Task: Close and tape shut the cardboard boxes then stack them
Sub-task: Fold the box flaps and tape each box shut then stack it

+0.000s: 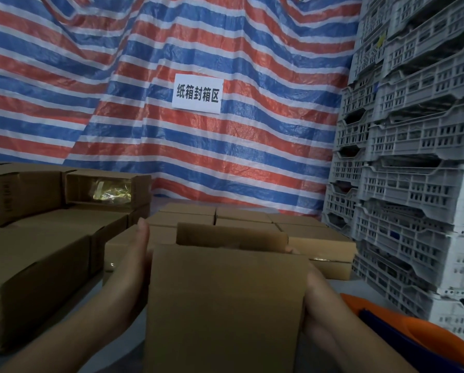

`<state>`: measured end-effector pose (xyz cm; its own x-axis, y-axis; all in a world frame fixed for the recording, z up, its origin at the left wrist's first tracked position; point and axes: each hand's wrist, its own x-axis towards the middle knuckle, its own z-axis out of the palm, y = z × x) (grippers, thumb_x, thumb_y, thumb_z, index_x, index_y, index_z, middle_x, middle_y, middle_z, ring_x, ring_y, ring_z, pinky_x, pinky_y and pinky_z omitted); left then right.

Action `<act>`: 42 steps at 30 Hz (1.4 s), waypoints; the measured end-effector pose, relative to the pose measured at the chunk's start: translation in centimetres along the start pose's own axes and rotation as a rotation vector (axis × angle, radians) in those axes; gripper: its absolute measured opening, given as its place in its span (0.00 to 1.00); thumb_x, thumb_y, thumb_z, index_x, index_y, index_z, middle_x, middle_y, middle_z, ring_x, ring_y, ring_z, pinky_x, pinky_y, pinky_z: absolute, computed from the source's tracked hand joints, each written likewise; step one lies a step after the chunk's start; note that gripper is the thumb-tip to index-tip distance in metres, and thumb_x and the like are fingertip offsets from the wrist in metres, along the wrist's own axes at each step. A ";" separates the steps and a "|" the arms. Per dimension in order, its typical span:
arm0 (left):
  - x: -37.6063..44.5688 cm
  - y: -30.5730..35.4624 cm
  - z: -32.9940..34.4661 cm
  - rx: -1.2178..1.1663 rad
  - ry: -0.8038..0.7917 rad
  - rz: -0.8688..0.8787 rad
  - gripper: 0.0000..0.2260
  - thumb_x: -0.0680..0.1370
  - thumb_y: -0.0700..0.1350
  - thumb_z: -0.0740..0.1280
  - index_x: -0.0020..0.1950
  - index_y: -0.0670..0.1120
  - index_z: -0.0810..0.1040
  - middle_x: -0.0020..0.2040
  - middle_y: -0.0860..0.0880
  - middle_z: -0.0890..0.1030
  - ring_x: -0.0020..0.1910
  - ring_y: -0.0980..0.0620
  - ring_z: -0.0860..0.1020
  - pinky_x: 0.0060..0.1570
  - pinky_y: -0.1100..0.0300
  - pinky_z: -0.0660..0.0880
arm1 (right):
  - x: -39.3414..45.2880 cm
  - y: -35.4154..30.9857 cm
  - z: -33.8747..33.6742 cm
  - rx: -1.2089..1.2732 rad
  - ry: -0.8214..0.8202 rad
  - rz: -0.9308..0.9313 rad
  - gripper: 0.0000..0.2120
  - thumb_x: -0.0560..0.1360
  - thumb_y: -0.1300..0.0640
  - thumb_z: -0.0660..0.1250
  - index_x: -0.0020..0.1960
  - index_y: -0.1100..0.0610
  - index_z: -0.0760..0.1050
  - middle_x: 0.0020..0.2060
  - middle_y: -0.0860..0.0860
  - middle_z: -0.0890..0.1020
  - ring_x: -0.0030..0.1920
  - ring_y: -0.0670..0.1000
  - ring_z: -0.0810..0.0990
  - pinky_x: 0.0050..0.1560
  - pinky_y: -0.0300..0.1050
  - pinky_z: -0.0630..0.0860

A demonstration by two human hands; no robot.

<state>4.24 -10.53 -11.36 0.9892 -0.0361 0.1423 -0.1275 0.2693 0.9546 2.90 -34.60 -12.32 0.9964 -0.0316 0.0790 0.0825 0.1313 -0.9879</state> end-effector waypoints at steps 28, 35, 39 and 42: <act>0.8 -0.6 -1.6 0.322 -0.291 0.133 0.12 0.68 0.56 0.66 0.42 0.51 0.83 0.42 0.46 0.82 0.40 0.47 0.80 0.43 0.53 0.74 | 1.2 0.4 -1.4 0.231 -0.066 0.020 0.14 0.77 0.49 0.66 0.58 0.55 0.83 0.47 0.61 0.87 0.41 0.57 0.87 0.36 0.49 0.81; 0.7 -0.8 -1.6 0.267 -0.225 0.116 0.08 0.70 0.51 0.66 0.46 0.51 0.81 0.47 0.45 0.82 0.44 0.43 0.78 0.42 0.50 0.73 | 1.1 0.0 -1.6 0.125 -0.120 -0.019 0.24 0.64 0.53 0.75 0.60 0.50 0.79 0.49 0.59 0.87 0.45 0.58 0.87 0.38 0.48 0.82; 0.6 -0.9 -1.2 0.191 -0.160 0.191 0.18 0.67 0.46 0.69 0.54 0.63 0.78 0.54 0.56 0.83 0.50 0.53 0.82 0.48 0.54 0.76 | 1.3 0.0 -1.7 0.095 -0.121 -0.047 0.24 0.67 0.56 0.73 0.63 0.52 0.78 0.51 0.59 0.86 0.45 0.57 0.87 0.36 0.45 0.81; 0.6 -0.7 -1.3 0.176 -0.169 0.238 0.30 0.67 0.43 0.70 0.62 0.70 0.70 0.57 0.64 0.80 0.56 0.61 0.80 0.52 0.57 0.74 | 1.3 0.0 -1.7 0.107 -0.143 -0.056 0.25 0.67 0.57 0.73 0.64 0.52 0.78 0.51 0.59 0.86 0.45 0.57 0.87 0.35 0.45 0.81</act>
<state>5.06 -9.50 -12.26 0.9059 -0.1548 0.3941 -0.3788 0.1198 0.9177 4.15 -36.28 -12.47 0.9825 0.0980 0.1587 0.1317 0.2384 -0.9622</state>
